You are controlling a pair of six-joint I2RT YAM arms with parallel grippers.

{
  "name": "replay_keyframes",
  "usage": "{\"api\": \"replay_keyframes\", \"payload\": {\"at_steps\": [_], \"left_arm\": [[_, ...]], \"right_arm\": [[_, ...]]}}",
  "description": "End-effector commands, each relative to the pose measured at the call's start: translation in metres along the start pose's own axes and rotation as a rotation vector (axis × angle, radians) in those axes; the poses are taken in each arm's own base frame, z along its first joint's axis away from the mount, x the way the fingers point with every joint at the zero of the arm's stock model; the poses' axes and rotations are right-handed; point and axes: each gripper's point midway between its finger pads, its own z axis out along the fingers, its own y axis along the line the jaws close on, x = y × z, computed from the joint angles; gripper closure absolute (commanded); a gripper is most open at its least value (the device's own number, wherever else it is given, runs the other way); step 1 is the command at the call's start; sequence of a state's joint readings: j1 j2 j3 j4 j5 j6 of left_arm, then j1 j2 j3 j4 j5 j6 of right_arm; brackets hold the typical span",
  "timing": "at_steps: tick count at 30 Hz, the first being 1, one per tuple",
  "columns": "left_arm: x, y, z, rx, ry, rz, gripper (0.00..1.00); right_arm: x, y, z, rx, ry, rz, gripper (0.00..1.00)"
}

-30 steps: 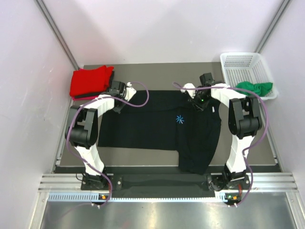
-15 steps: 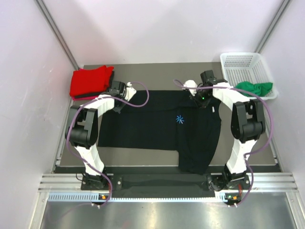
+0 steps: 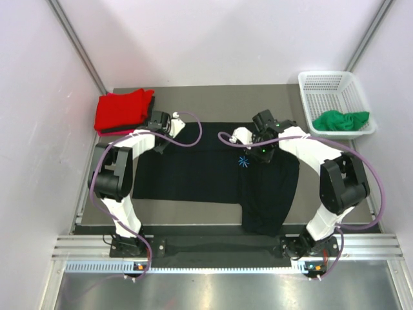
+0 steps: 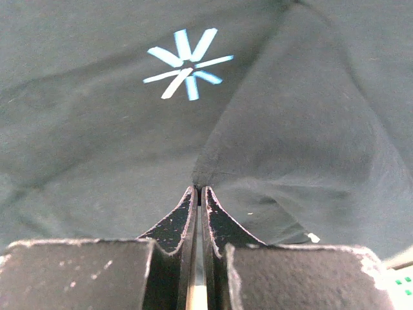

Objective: Fold and stack the t-shirts
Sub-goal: Fold the tshirt

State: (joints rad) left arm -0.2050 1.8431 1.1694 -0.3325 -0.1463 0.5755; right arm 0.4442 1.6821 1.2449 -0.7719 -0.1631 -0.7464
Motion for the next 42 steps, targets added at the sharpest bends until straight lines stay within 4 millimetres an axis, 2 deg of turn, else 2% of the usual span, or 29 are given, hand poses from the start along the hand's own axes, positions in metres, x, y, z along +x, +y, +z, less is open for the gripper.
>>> {"api": "replay_keyframes", "payload": {"at_steps": [1,6,10,15,17,19,20,21,22,24,25,27,28,29,30,31,32,33,36,39,42], "left_arm": [[-0.021,0.014,-0.016,-0.049,-0.092,-0.009,0.96],[-0.024,0.019,-0.02,-0.068,-0.103,0.0,0.97],[-0.027,0.022,-0.02,-0.076,-0.101,-0.002,0.96],[-0.028,0.027,-0.023,-0.088,-0.095,-0.002,0.97],[-0.027,0.028,-0.024,-0.092,-0.088,0.007,0.97],[-0.026,0.03,-0.024,-0.102,-0.083,0.016,0.97],[-0.026,0.03,-0.025,-0.104,-0.081,0.017,0.97],[-0.026,0.031,-0.026,-0.108,-0.081,0.018,0.97],[-0.026,0.032,-0.026,-0.111,-0.08,0.019,0.97],[-0.025,0.032,-0.028,-0.109,-0.074,0.023,0.97],[-0.025,0.032,-0.028,-0.105,-0.073,0.028,0.97],[-0.023,0.029,-0.028,-0.09,-0.061,0.036,0.97],[-0.022,0.028,-0.028,-0.081,-0.056,0.04,0.97],[-0.022,0.025,-0.028,-0.06,-0.053,0.043,0.97],[-0.021,0.023,-0.029,-0.046,-0.043,0.043,0.97],[-0.021,0.021,-0.029,-0.033,-0.038,0.037,0.97],[-0.021,0.019,-0.028,-0.021,-0.036,0.037,0.97],[-0.02,0.018,-0.027,-0.016,-0.03,0.035,0.97],[-0.015,0.012,-0.023,0.015,0.003,0.017,0.97],[-0.008,0.004,-0.018,0.048,0.039,0.016,0.97],[-0.002,0.004,-0.013,0.045,0.074,0.036,0.97]], "right_arm": [[-0.011,0.001,-0.02,0.049,-0.022,-0.019,1.0],[-0.021,-0.001,-0.031,0.052,-0.043,-0.034,1.0],[-0.036,-0.004,-0.037,0.043,-0.089,-0.031,1.0],[-0.076,-0.02,-0.046,0.067,-0.168,-0.032,0.98],[-0.08,-0.022,-0.04,0.067,-0.154,-0.046,0.93],[-0.083,-0.015,-0.03,0.04,-0.141,-0.06,0.91],[-0.082,-0.012,-0.027,0.031,-0.136,-0.055,0.86],[-0.085,-0.006,-0.026,0.024,-0.137,-0.065,0.7],[-0.083,-0.005,-0.027,0.031,-0.132,-0.065,0.63],[-0.08,-0.005,-0.03,0.04,-0.131,-0.058,0.61],[-0.08,-0.009,-0.04,0.067,-0.151,-0.056,0.61],[-0.065,-0.021,-0.046,0.077,-0.163,0.01,0.59],[-0.062,-0.02,-0.049,0.043,-0.195,0.036,0.58],[-0.049,-0.016,-0.046,-0.004,-0.188,0.064,0.58],[-0.028,-0.025,-0.045,-0.027,-0.186,0.121,0.58],[-0.019,-0.022,-0.041,-0.081,-0.204,0.148,0.58],[-0.002,-0.021,-0.032,-0.106,-0.185,0.169,0.58],[0.019,-0.032,-0.027,-0.111,-0.173,0.229,0.58],[0.047,-0.043,-0.017,-0.144,-0.18,0.289,0.57],[0.068,-0.053,0.003,-0.178,-0.161,0.321,0.56],[0.073,-0.067,0.009,-0.163,-0.175,0.323,0.55]]}}
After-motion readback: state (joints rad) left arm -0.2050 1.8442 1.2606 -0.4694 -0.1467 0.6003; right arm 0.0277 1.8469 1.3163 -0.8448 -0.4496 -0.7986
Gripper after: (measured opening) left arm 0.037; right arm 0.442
